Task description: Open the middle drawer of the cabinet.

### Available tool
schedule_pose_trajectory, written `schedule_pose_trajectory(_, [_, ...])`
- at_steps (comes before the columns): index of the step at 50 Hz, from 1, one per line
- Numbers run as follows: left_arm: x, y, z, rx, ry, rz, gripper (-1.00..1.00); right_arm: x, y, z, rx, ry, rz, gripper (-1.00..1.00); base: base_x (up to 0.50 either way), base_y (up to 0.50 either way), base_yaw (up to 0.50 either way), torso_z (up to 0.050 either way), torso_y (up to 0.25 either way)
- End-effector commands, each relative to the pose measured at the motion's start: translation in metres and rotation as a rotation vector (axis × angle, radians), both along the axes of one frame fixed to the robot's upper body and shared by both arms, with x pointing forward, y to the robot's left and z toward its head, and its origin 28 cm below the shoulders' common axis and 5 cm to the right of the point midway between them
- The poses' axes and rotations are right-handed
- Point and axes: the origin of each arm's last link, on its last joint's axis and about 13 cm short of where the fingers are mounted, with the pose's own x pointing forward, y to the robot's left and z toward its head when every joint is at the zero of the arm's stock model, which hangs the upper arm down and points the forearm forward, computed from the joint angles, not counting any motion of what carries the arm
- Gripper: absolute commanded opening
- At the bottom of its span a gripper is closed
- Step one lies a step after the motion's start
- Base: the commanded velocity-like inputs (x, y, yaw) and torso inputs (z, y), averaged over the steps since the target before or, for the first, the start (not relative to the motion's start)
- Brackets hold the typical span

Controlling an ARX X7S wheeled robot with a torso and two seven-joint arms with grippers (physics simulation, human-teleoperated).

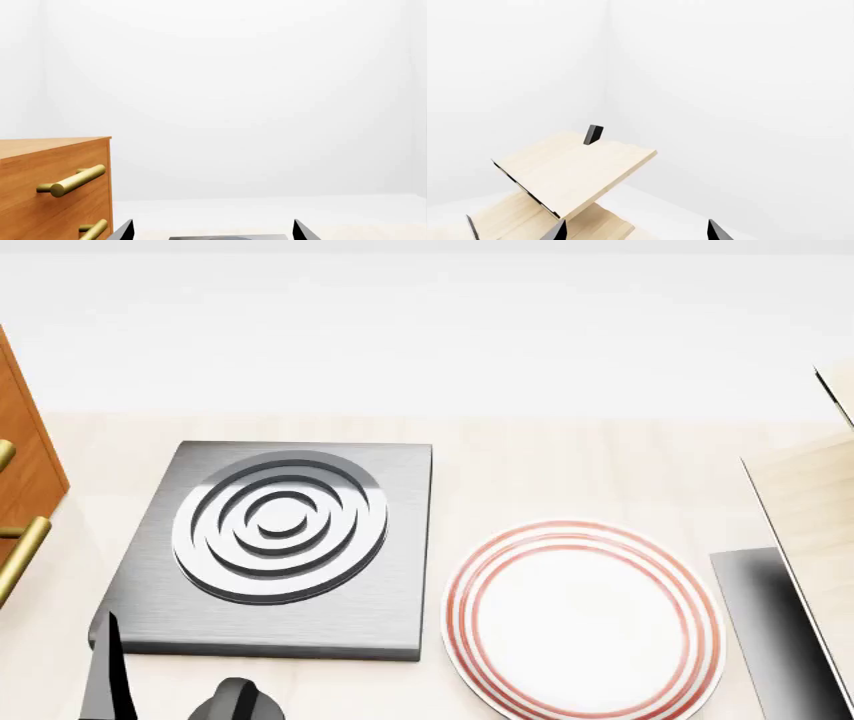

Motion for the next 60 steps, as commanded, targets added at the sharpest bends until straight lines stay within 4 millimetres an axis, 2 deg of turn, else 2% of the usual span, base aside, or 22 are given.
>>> schedule_pose_trajectory(1, [0.0003, -0.0004, -0.0008, 0.000, 0.004, -0.001, 1.00, 0.0030, -0.0024, -0.0113, 0.023, 0.020, -0.002, 1.00, 0.00, 0.00, 0.00, 0.000, 0.000])
schedule_pose_trajectory(16, [0.0036, -0.0011, -0.0030, 0.000, 0.029, 0.019, 1.00, 0.0054, 0.0003, -0.0115, 0.015, 0.032, 0.005, 1.00, 0.00, 0.00, 0.00, 0.000, 0.000])
schedule_pose_trajectory(28, [0.0023, -0.0037, 0.0061, 0.021, 0.044, 0.005, 1.00, 0.0064, 0.0001, -0.0124, 0.021, 0.030, 0.012, 1.00, 0.00, 0.00, 0.00, 0.000, 0.000])
schedule_pose_trajectory(52, [0.0014, -0.0024, 0.0033, 0.013, 0.045, 0.002, 1.00, 0.0031, -0.0013, -0.0085, 0.031, 0.001, 0.002, 1.00, 0.00, 0.00, 0.00, 0.000, 0.000])
schedule_pose_trajectory(60, [0.0012, -0.0022, 0.0034, 0.014, 0.043, 0.002, 1.00, 0.0026, -0.0011, -0.0078, 0.026, 0.006, -0.002, 1.00, 0.00, 0.42, 0.00, 0.000, 0.000])
